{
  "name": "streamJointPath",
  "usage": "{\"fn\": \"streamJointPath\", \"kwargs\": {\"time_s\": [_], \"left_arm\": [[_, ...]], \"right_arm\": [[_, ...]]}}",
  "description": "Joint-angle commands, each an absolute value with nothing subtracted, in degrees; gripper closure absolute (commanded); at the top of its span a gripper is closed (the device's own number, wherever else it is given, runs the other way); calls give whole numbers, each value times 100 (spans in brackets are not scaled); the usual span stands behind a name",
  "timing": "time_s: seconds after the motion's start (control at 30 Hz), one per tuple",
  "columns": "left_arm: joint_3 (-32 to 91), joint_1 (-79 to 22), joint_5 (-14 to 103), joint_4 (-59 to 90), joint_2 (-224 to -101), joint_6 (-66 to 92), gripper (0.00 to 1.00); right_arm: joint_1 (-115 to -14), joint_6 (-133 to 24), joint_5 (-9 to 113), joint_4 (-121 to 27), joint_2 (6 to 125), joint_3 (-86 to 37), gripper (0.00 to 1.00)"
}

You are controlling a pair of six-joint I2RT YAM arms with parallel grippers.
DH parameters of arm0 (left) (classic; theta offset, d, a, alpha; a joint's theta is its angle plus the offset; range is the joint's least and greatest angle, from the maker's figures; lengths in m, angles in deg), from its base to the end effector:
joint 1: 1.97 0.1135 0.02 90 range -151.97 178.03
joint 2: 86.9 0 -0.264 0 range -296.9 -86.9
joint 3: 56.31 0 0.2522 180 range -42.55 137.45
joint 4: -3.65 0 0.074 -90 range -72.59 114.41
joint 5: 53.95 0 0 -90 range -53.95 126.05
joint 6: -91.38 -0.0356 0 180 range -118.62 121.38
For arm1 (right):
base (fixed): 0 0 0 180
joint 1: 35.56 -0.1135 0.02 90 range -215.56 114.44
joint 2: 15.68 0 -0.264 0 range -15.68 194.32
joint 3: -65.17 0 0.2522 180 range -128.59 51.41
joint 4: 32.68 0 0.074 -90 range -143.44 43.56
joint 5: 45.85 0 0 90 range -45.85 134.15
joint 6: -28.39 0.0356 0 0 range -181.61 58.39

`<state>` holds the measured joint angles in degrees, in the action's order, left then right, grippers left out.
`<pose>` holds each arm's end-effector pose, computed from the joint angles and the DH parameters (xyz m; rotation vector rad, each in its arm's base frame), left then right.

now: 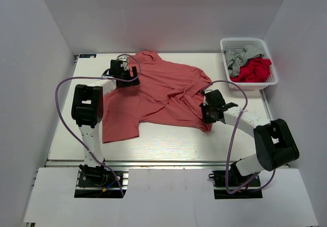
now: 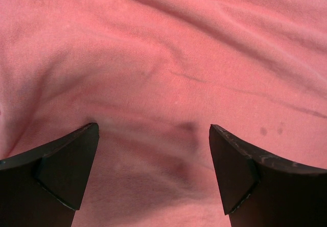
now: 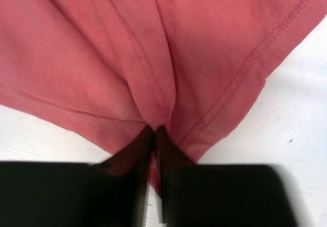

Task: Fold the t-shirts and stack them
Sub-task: Flatten out the tshirt

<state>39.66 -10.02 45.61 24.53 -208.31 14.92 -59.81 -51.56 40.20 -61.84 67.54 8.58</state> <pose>0.4553 -0.0704 0.1516 -0.0345 2.3975 -0.3767 0.2525 0.1111 0.1720 -0.2880 2.5313 0.1472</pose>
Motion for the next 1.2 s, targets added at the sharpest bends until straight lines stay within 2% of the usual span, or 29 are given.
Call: {"fn": "streamJointPath", "kwargs": {"time_s": [0.0,0.03,0.17,0.4,0.7,0.83,1.03,1.17], "left_arm": [[3734,-1005,4712,3121,-20775,1544,1],[3734,-1005,4712,3121,-20775,1544,1],[3848,-953,4773,3121,-20775,1544,1],[4840,-953,4826,3420,-21284,1544,1],[5808,-953,4879,3692,-21988,1544,1],[6089,-953,5108,3833,-22041,1544,1],[5652,-1014,4582,4149,-20892,1544,1],[4433,-1014,3799,4551,-19407,1999,1]], "right_arm": [[-6043,-5071,4038,-5866,6738,790,96],[-6043,-5036,3967,-5866,6712,773,100],[-6017,-4668,3441,-5919,6510,764,100],[-5763,-4052,2543,-6120,5965,877,100],[-5157,-3866,2841,-5771,5490,1668,100],[-5059,-4147,3672,-5533,5358,1730,100],[-5059,-4324,4835,-4918,5244,1783,100],[-5068,-4447,4854,-4899,5077,1704,100]]}}
